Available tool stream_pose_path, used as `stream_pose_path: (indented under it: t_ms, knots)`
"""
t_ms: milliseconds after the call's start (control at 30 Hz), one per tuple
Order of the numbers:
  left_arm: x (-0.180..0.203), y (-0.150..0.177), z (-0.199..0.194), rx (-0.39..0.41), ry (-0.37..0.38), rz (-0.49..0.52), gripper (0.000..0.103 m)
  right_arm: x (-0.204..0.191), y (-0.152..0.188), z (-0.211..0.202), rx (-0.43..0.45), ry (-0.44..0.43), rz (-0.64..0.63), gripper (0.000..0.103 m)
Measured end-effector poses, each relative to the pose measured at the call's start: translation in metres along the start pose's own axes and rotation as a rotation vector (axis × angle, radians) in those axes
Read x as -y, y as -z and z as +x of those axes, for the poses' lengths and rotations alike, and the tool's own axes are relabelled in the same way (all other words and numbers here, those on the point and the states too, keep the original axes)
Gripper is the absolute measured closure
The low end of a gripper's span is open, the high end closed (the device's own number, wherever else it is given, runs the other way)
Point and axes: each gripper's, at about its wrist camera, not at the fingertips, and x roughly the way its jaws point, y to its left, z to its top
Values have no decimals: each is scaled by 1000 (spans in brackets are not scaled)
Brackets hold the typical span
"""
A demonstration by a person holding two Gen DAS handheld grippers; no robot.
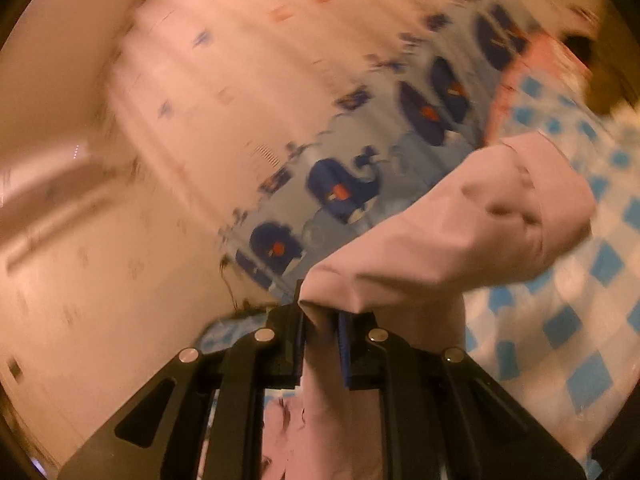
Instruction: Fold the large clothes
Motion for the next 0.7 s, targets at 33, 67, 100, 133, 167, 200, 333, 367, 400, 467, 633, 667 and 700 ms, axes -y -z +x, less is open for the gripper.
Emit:
stream_pose_path:
  t_ms: [33, 67, 100, 133, 167, 200, 333, 367, 400, 467, 633, 667, 700]
  knots:
    - [-12, -1, 0, 1, 10, -45, 14, -26, 2, 8, -20, -6, -52, 88]
    - [-29, -3, 0, 1, 10, -104, 14, -47, 5, 14, -36, -14, -92, 88]
    - [-40, -3, 1, -3, 4, -141, 14, -75, 9, 25, -61, -27, -141, 88]
    - [-52, -4, 0, -3, 3, -180, 14, -101, 17, 38, -90, -47, -184, 88]
    - [-68, -5, -2, 8, 5, -231, 14, -121, 24, 46, -113, -64, -219, 88]
    - [-80, -6, -4, 17, 4, -268, 14, -146, 34, 55, -141, -83, -263, 88]
    - [-124, -6, -11, 50, 7, -396, 14, -234, 92, 100, -292, -140, -432, 88]
    - [-133, -5, -10, 51, 5, -419, 14, -253, 114, 113, -340, -159, -465, 88]
    - [-146, -4, -6, 38, 0, -452, 14, -268, 138, 126, -389, -180, -483, 88]
    - [-169, 2, 1, 11, 19, -536, 14, -282, 179, 145, -471, -208, -496, 88]
    - [-225, 18, 1, 32, 13, -757, 14, -282, 304, 188, -695, -228, -506, 88]
    - [-232, 18, -2, 51, -9, -763, 14, -279, 327, 194, -741, -224, -523, 88]
    - [-235, 17, -4, 60, -27, -763, 14, -273, 340, 199, -785, -219, -528, 87]
